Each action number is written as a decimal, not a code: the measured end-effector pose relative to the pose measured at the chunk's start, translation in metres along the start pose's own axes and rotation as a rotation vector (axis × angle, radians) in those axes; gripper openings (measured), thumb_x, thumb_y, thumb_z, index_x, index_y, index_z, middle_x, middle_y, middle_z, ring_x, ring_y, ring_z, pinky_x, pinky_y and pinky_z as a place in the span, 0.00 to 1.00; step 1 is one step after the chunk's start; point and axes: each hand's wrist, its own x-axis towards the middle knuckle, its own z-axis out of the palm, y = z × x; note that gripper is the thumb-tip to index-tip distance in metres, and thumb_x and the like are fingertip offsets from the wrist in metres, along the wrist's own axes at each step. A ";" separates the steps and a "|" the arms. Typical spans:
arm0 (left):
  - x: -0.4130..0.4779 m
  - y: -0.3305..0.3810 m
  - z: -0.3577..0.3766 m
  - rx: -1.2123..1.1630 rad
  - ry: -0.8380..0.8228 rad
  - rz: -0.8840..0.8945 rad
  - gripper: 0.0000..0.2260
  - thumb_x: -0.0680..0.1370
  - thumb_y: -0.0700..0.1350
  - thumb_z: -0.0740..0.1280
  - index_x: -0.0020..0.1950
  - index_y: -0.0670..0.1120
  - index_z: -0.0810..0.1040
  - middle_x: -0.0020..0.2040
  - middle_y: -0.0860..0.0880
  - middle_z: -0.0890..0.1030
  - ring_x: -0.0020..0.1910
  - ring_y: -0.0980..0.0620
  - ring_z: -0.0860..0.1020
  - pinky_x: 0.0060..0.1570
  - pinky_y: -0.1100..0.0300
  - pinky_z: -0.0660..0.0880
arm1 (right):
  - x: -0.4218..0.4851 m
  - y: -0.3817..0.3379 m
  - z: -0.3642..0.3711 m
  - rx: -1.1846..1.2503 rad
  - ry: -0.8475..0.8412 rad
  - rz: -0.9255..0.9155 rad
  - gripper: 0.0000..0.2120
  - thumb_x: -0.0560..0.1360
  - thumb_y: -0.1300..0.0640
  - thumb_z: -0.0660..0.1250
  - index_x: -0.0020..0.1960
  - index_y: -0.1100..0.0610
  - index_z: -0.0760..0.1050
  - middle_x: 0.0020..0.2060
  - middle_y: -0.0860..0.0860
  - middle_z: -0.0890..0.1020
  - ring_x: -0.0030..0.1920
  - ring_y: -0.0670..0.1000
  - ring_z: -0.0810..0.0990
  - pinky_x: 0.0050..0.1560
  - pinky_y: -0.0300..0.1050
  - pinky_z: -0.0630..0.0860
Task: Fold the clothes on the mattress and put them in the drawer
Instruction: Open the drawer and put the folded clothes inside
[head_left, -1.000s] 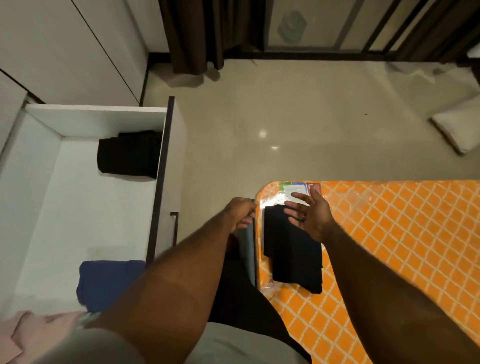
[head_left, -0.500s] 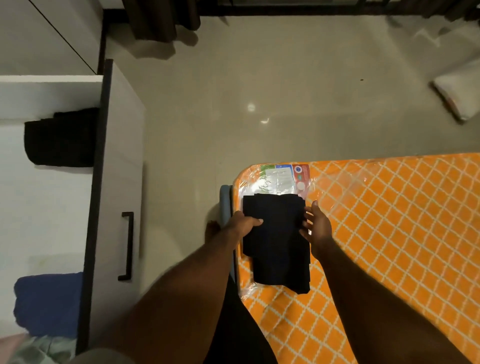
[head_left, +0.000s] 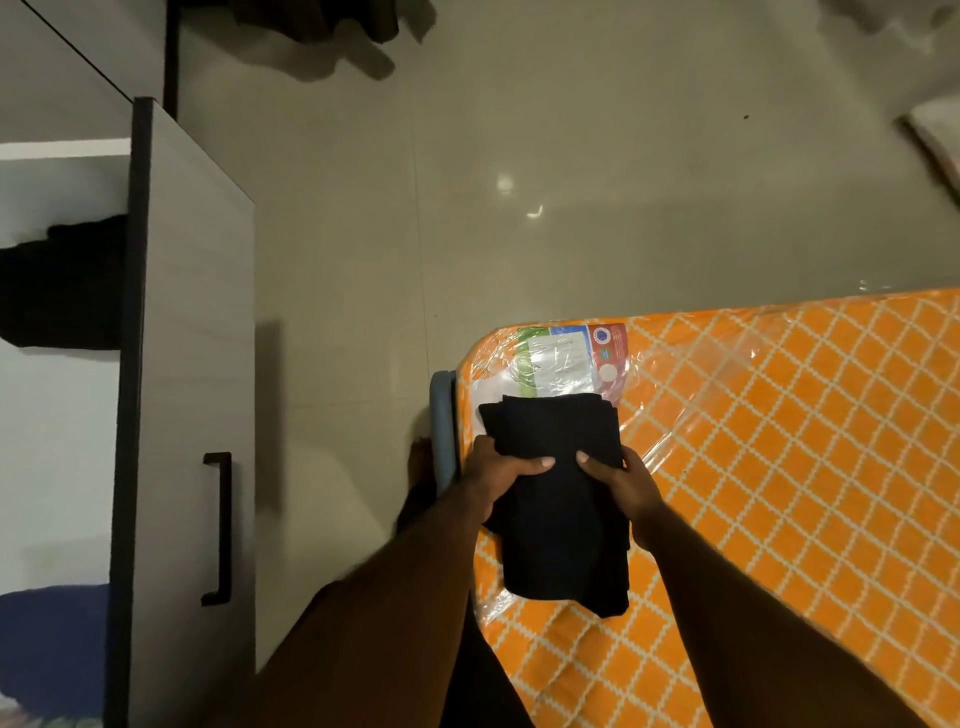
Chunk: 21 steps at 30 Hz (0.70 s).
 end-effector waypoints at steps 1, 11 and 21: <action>0.001 -0.001 -0.001 -0.010 -0.017 0.009 0.54 0.47 0.57 0.88 0.69 0.47 0.73 0.63 0.50 0.82 0.59 0.48 0.81 0.59 0.47 0.81 | -0.002 -0.003 -0.001 -0.004 -0.026 -0.001 0.24 0.73 0.55 0.79 0.65 0.57 0.76 0.56 0.53 0.85 0.51 0.54 0.86 0.42 0.43 0.82; -0.032 0.017 -0.003 -0.115 -0.178 0.043 0.45 0.57 0.51 0.88 0.69 0.51 0.72 0.64 0.50 0.80 0.61 0.49 0.80 0.62 0.49 0.79 | -0.026 -0.025 -0.017 0.012 -0.198 -0.020 0.24 0.74 0.51 0.77 0.67 0.56 0.78 0.60 0.54 0.85 0.59 0.57 0.85 0.64 0.59 0.79; -0.123 0.095 -0.059 -0.015 -0.214 0.285 0.48 0.59 0.47 0.86 0.73 0.52 0.63 0.66 0.51 0.75 0.64 0.49 0.76 0.67 0.46 0.75 | -0.095 -0.095 0.022 0.108 -0.347 -0.132 0.23 0.77 0.55 0.70 0.71 0.59 0.74 0.64 0.57 0.82 0.64 0.59 0.82 0.65 0.58 0.76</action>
